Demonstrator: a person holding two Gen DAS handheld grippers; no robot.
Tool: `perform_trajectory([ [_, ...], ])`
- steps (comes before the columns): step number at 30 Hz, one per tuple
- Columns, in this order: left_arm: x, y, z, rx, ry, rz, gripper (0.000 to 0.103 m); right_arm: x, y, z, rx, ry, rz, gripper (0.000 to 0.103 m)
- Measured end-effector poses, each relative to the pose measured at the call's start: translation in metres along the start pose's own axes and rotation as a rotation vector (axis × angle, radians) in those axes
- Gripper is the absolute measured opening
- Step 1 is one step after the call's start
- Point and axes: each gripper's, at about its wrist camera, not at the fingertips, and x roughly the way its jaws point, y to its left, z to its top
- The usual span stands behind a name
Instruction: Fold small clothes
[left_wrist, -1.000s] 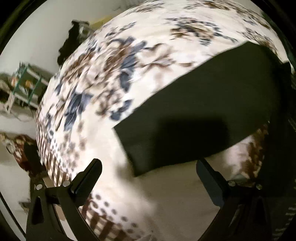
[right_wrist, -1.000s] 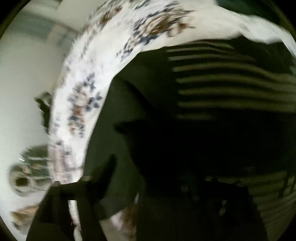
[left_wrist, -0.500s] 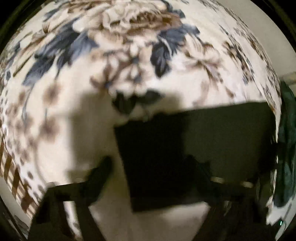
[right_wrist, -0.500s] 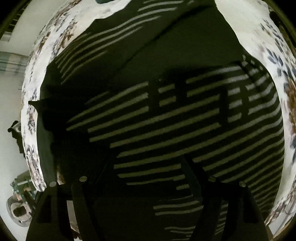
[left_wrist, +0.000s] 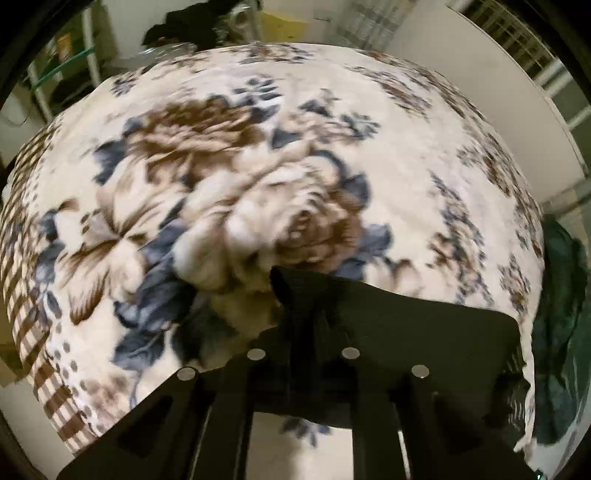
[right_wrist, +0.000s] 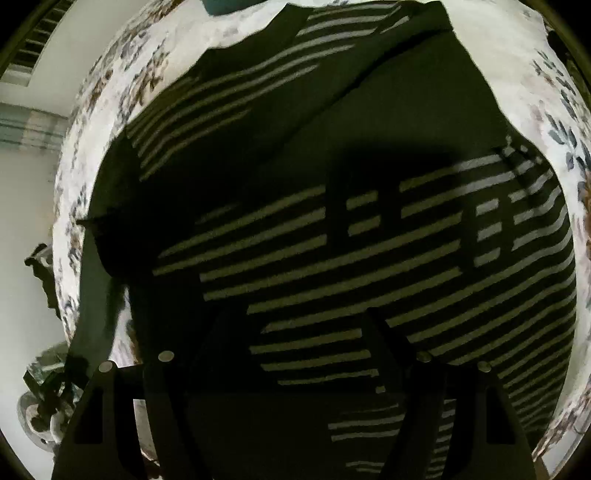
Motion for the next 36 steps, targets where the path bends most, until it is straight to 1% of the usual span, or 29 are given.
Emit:
perform_trajectory([
  [2,-0.012,-0.02,-0.009,0.059,-0.004,0.021,0.011,-0.006,-0.002,0.002,0.025,-0.009,0.03,0.077],
  [3,-0.018,-0.032,-0.014,0.087,-0.006,0.028,0.019,-0.01,-0.006,0.005,0.041,-0.007,0.045,0.077],
  [4,-0.024,-0.044,-0.021,0.113,-0.009,0.024,0.031,-0.012,-0.005,0.008,0.058,-0.006,0.061,0.077],
  [5,-0.032,-0.062,-0.036,0.147,-0.017,0.018,0.038,-0.016,-0.011,0.011,0.071,-0.006,0.074,0.077],
  [6,-0.036,-0.073,-0.042,0.162,-0.017,0.01,0.055,-0.018,-0.016,0.014,0.081,-0.003,0.085,0.077],
  [7,-0.041,-0.093,-0.059,0.188,-0.015,-0.015,0.063,-0.021,-0.022,0.018,0.091,0.001,0.101,0.077],
  [8,-0.041,-0.109,-0.069,0.208,-0.005,-0.041,0.063,-0.024,-0.029,0.021,0.099,0.002,0.118,0.077],
  [10,-0.031,-0.151,-0.097,0.261,0.067,-0.111,0.063,-0.029,-0.041,0.032,0.115,-0.006,0.155,0.077],
  [11,-0.022,-0.175,-0.115,0.293,0.121,-0.146,0.063,-0.03,-0.046,0.04,0.124,-0.01,0.177,0.077],
  [15,0.025,-0.26,-0.174,0.378,0.264,-0.231,0.063,-0.026,-0.06,0.074,0.183,-0.031,0.276,0.077],
  [16,0.036,-0.273,-0.181,0.386,0.289,-0.238,0.063,-0.02,-0.063,0.086,0.203,-0.026,0.307,0.077],
  [17,0.055,-0.292,-0.192,0.387,0.323,-0.239,0.063,-0.013,-0.063,0.097,0.221,-0.015,0.332,0.077],
  [19,0.081,-0.313,-0.2,0.38,0.374,-0.252,0.063,0.009,-0.06,0.121,0.254,0.032,0.384,0.077],
  [20,0.097,-0.325,-0.203,0.375,0.399,-0.232,0.063,0.02,-0.057,0.132,0.261,0.06,0.402,0.077],
  [22,0.122,-0.339,-0.2,0.343,0.438,-0.231,0.063,0.045,-0.049,0.154,0.267,0.126,0.416,0.077],
  [23,0.13,-0.344,-0.196,0.326,0.442,-0.213,0.063,0.054,-0.045,0.163,0.271,0.149,0.427,0.077],
  [24,0.133,-0.348,-0.191,0.309,0.439,-0.214,0.063,0.061,-0.042,0.173,0.28,0.163,0.448,0.077],
  [25,0.135,-0.352,-0.18,0.275,0.425,-0.224,0.063,0.063,-0.038,0.182,0.29,0.16,0.477,0.077],
  [27,0.13,-0.359,-0.159,0.227,0.385,-0.255,0.063,0.06,-0.032,0.2,0.308,0.122,0.545,0.077],
  [28,0.127,-0.364,-0.147,0.214,0.351,-0.268,0.063,0.056,-0.03,0.21,0.323,0.093,0.596,0.077],
  [31,0.115,-0.378,-0.106,0.211,0.23,-0.272,0.063,0.045,-0.026,0.234,0.368,0.011,0.706,0.077],
  [33,0.106,-0.379,-0.082,0.207,0.169,-0.268,0.063,0.039,-0.025,0.244,0.375,-0.025,0.724,0.077],
  [36,0.091,-0.376,-0.071,0.251,0.118,-0.244,0.063,0.028,-0.022,0.243,0.302,-0.044,0.657,0.077],
])
